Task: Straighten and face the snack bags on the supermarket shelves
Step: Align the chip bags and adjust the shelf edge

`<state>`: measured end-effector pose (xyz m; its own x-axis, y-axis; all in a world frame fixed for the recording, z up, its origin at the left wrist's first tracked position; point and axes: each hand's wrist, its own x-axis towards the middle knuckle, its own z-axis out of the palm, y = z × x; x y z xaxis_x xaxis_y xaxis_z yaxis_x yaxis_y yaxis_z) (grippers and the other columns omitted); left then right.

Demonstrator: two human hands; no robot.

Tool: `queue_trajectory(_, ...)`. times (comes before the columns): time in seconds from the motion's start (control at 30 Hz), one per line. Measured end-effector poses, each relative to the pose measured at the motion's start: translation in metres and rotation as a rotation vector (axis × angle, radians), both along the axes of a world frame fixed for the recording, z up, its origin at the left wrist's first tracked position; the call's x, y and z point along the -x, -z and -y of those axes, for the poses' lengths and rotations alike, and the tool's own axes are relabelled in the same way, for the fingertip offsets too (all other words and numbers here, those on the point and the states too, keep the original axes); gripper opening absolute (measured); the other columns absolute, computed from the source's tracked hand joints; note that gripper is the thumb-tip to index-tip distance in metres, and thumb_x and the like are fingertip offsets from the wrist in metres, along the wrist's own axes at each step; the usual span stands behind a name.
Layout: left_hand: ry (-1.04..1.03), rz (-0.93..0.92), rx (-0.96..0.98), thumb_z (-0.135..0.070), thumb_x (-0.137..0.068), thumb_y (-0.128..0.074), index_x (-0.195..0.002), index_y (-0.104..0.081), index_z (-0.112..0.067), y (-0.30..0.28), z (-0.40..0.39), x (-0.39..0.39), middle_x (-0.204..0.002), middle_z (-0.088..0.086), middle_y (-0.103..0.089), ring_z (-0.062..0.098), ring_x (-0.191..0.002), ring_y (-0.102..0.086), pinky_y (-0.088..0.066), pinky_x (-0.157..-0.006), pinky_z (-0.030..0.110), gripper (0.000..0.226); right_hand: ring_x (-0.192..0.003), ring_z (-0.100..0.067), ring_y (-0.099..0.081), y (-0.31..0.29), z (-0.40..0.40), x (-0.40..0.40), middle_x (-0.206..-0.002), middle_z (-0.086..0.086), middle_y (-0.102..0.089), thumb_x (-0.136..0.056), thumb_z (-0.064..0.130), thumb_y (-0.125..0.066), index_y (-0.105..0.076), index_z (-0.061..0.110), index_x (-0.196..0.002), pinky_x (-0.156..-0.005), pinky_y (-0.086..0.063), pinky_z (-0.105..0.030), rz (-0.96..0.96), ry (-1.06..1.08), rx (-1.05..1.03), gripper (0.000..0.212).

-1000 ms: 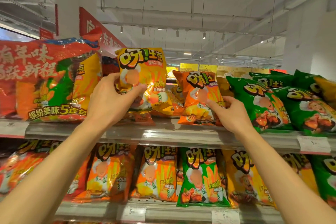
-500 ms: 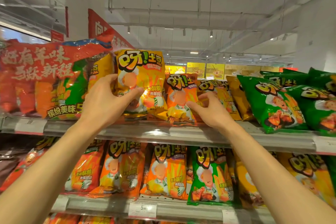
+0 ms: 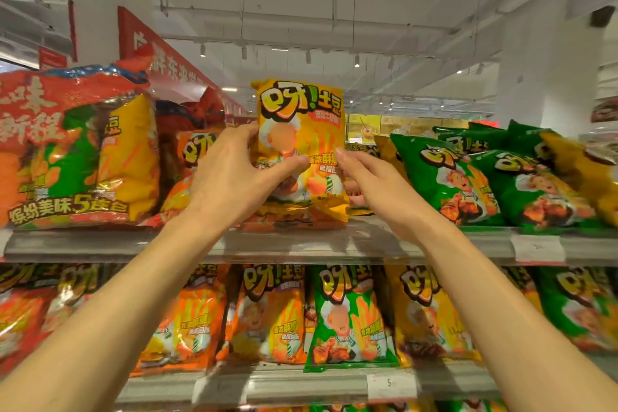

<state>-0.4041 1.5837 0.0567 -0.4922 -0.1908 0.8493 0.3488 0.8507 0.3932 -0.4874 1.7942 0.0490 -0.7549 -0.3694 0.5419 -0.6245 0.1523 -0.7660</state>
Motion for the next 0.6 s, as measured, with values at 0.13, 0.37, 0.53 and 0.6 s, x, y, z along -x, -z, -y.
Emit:
queue_trajectory(0.13,0.108,0.08,-0.003,-0.08,-0.079,-0.064,-0.108,-0.069,-0.035,0.0,-0.021,0.016,-0.094,-0.016,-0.074,0.01,-0.088,-0.071,-0.058,-0.079,0.039,0.054,-0.093,0.01,-0.07,0.008,-0.018,0.009,-0.106,0.022,-0.074,-0.09,0.054,-0.07,-0.057,0.036,-0.131,-0.069,-0.057,-0.012,0.011,0.042,0.06,0.047)
queue_trajectory(0.37,0.22,0.148,-0.14,-0.05,-0.103,-0.052,-0.14,-0.06,-0.02,0.017,-0.011,0.033,-0.129,0.003,-0.068,0.026,-0.114,-0.067,-0.055,-0.094,0.041,0.049,-0.102,-0.005,-0.074,0.021,-0.051,0.029,-0.125,0.004,-0.071,-0.093,0.037,-0.072,-0.055,0.025,-0.142,-0.066,-0.056,-0.015,0.08,0.096,0.208,0.053)
queue_trajectory(0.53,-0.027,0.148,-0.03,-0.056,-0.093,-0.065,-0.152,-0.043,-0.022,0.04,-0.001,0.044,-0.145,0.01,-0.047,0.026,-0.129,-0.052,-0.046,-0.107,0.046,0.071,-0.097,-0.011,-0.076,0.017,-0.075,0.044,-0.114,0.006,-0.077,-0.1,0.035,-0.064,-0.059,0.03,-0.131,-0.083,-0.06,-0.034,0.091,0.209,0.305,0.031)
queue_trajectory(0.6,-0.043,0.214,-0.018,-0.061,-0.09,-0.066,-0.156,-0.033,-0.026,0.046,-0.002,0.049,-0.15,0.012,-0.042,0.031,-0.133,-0.05,-0.045,-0.105,0.047,0.082,-0.09,-0.006,-0.075,0.02,-0.077,0.046,-0.11,0.011,-0.075,-0.103,0.034,-0.058,-0.057,0.029,-0.136,-0.078,-0.059,-0.026,0.066,0.265,0.252,0.033)
